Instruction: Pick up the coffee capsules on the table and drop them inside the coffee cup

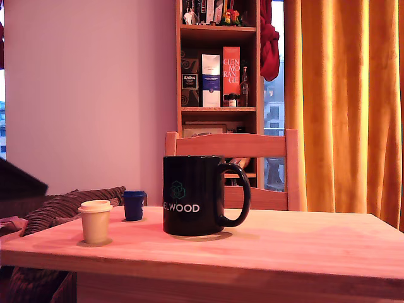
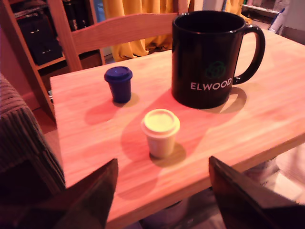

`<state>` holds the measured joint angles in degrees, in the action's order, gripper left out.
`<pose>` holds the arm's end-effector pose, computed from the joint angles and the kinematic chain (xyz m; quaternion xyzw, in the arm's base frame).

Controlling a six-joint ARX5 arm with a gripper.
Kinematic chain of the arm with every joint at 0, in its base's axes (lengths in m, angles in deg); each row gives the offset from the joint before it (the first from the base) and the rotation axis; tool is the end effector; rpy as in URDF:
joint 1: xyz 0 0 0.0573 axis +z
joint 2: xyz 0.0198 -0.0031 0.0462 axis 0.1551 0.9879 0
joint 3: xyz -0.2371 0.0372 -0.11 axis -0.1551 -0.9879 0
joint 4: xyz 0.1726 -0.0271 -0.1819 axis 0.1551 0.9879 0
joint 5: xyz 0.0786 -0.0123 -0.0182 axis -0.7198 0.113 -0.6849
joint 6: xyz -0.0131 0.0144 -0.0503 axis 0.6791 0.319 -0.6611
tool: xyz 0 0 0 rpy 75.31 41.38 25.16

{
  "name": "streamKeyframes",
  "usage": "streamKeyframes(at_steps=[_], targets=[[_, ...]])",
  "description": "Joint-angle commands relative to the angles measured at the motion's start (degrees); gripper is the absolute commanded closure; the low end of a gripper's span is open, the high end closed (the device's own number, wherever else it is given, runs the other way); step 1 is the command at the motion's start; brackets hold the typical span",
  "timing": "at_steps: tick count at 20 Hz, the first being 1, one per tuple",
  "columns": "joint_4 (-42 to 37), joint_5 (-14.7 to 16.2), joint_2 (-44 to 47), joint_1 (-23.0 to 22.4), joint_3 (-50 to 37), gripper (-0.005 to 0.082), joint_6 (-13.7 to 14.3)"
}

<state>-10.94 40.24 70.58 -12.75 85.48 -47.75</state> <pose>0.1287 -0.0593 0.1282 0.0381 0.1718 -0.3177 0.9317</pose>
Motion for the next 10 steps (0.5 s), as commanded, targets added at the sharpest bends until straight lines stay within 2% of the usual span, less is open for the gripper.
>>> streamKeyframes(at_steps=[1,3,10], targets=[[-3.32,0.28,2.78,-0.09,0.22,0.0218,1.73],[-7.1,0.9,6.56,-0.09,0.26,0.0218,2.82],[-16.41,1.31,21.11,-0.09,3.08,0.0219,3.04]])
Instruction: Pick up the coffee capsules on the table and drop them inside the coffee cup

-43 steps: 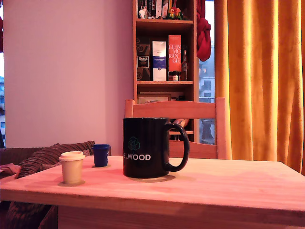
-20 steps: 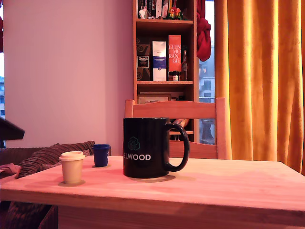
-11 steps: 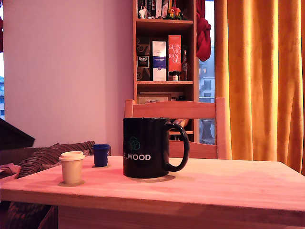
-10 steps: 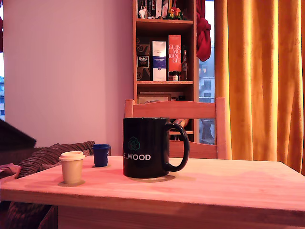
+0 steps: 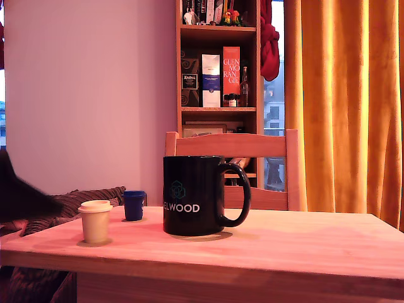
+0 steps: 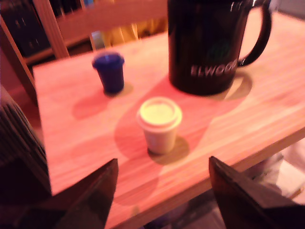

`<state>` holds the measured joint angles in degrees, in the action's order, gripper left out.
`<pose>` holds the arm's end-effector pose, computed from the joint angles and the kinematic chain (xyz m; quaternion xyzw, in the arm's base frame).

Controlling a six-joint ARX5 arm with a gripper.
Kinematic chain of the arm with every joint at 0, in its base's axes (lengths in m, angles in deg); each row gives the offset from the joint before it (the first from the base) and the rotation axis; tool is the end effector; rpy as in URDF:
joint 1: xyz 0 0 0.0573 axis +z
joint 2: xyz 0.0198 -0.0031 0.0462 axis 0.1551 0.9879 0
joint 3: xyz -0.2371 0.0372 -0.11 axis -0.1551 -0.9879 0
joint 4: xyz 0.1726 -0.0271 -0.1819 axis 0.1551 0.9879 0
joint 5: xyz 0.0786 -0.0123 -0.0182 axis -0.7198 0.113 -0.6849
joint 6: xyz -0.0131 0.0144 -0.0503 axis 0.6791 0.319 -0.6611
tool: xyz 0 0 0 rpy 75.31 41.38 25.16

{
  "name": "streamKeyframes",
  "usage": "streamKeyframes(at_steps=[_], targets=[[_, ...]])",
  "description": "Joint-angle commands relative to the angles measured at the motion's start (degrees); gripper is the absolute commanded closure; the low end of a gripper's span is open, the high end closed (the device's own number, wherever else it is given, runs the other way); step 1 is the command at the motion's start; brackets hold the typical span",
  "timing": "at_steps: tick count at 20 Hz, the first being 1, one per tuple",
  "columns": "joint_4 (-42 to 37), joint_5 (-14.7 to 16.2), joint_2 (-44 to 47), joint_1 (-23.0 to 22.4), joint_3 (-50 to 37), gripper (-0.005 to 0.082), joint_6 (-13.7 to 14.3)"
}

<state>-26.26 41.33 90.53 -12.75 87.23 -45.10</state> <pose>0.1490 -0.0680 0.1143 0.0587 0.1887 -0.3302 0.9230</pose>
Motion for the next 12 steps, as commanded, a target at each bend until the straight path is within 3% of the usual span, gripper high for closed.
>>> streamKeyframes(at_steps=[1,12], targets=[[-2.19,0.22,3.48,-0.09,2.36,0.0219,0.39],[-5.97,5.79,25.64,-0.11,12.98,0.0219,0.42]])
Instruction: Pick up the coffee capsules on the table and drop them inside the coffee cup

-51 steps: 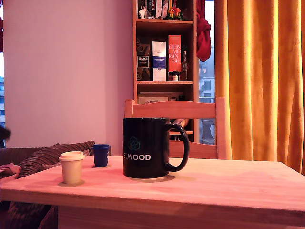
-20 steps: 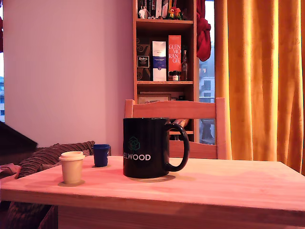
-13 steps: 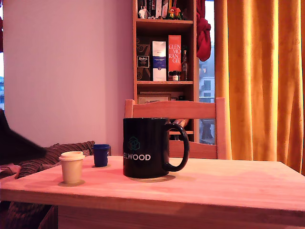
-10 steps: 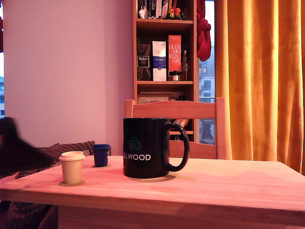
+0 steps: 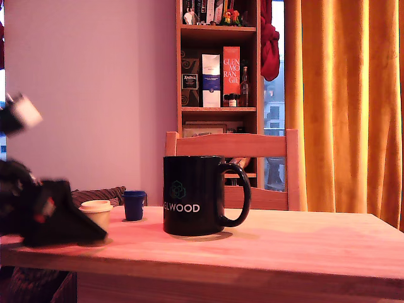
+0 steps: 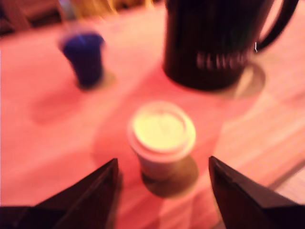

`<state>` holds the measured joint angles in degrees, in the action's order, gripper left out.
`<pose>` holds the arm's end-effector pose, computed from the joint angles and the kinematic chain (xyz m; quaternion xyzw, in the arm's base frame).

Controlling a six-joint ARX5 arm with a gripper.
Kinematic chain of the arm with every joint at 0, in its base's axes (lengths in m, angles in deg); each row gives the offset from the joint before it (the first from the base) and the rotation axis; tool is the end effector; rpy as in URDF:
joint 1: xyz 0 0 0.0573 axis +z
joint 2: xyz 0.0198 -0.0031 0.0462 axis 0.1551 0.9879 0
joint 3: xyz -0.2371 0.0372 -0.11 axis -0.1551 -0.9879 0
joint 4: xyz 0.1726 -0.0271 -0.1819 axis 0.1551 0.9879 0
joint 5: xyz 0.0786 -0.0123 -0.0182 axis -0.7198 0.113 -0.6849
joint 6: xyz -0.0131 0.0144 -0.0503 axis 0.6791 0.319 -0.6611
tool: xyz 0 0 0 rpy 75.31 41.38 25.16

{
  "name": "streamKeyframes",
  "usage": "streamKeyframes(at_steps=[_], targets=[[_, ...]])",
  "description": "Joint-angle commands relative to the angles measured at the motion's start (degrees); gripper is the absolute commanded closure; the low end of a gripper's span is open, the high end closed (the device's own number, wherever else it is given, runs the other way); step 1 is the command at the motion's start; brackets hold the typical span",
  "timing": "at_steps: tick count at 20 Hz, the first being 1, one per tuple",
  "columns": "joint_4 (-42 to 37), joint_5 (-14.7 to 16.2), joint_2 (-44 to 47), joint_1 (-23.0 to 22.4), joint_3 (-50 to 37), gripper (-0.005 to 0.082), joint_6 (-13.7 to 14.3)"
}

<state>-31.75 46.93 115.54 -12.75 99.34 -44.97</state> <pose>0.2025 -0.0921 0.0950 0.0477 0.2492 -0.3728 0.8925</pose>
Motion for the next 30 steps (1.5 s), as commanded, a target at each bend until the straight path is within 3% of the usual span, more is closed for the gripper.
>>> streamKeyframes(at_steps=[1,11,15,17,26,28,30], targets=[[-0.61,0.2,1.49,-0.11,1.55,0.0219,0.28],[0.07,0.13,2.51,-0.15,3.17,0.0295,0.26],[0.7,0.13,2.49,-0.15,3.17,0.0499,0.2],[0.66,0.13,2.49,-0.15,3.17,0.0553,0.2],[0.0,0.44,-6.69,-0.15,3.32,0.0556,-3.48],[-0.09,2.73,-10.47,-0.26,3.65,0.0556,-6.38],[-0.09,4.22,-13.73,-0.96,4.52,0.0556,-6.38]])
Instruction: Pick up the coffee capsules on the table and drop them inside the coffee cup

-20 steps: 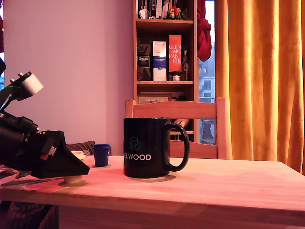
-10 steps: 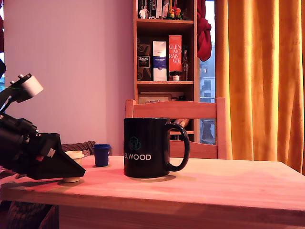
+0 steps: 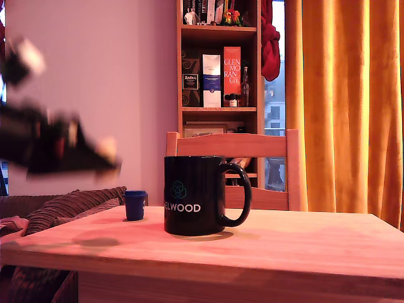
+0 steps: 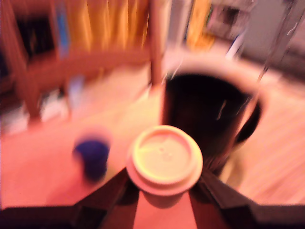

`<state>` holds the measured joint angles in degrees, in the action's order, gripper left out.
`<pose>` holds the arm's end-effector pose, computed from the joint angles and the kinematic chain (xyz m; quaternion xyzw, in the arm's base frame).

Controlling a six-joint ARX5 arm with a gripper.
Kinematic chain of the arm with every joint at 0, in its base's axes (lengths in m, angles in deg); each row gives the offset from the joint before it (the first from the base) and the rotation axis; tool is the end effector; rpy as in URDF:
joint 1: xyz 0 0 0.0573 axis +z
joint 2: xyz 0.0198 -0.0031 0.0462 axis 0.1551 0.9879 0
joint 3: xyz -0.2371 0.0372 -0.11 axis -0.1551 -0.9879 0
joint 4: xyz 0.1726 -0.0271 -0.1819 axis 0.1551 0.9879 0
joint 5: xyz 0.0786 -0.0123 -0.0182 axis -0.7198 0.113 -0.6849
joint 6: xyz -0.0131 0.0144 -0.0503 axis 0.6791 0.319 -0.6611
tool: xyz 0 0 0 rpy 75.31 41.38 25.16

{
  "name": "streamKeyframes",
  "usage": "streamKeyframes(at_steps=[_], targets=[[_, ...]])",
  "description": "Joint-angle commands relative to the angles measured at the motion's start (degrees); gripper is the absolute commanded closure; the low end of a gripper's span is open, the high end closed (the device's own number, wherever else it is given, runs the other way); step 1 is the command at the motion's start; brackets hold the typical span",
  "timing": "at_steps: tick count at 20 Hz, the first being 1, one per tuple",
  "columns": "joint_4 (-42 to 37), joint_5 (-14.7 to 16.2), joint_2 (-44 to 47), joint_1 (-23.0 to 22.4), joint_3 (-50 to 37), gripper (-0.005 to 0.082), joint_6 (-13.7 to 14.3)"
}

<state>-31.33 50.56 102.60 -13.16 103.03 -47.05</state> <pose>0.2101 -0.0987 0.1568 0.0288 0.1159 -0.4059 0.9061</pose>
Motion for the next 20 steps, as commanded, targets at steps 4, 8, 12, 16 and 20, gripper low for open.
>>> streamKeyframes(at_steps=[4,8,12,16,20], targets=[[1.46,0.87,-4.04,-2.25,3.93,0.0556,-6.36],[7.89,0.85,-4.09,-3.87,8.94,0.0556,-6.32],[16.72,0.83,-2.62,-6.23,17.14,0.0556,-6.21],[25.73,-0.24,3.67,-8.22,27.04,0.0556,-5.35],[32.24,-0.7,10.97,-9.38,34.07,0.0556,-5.22]])
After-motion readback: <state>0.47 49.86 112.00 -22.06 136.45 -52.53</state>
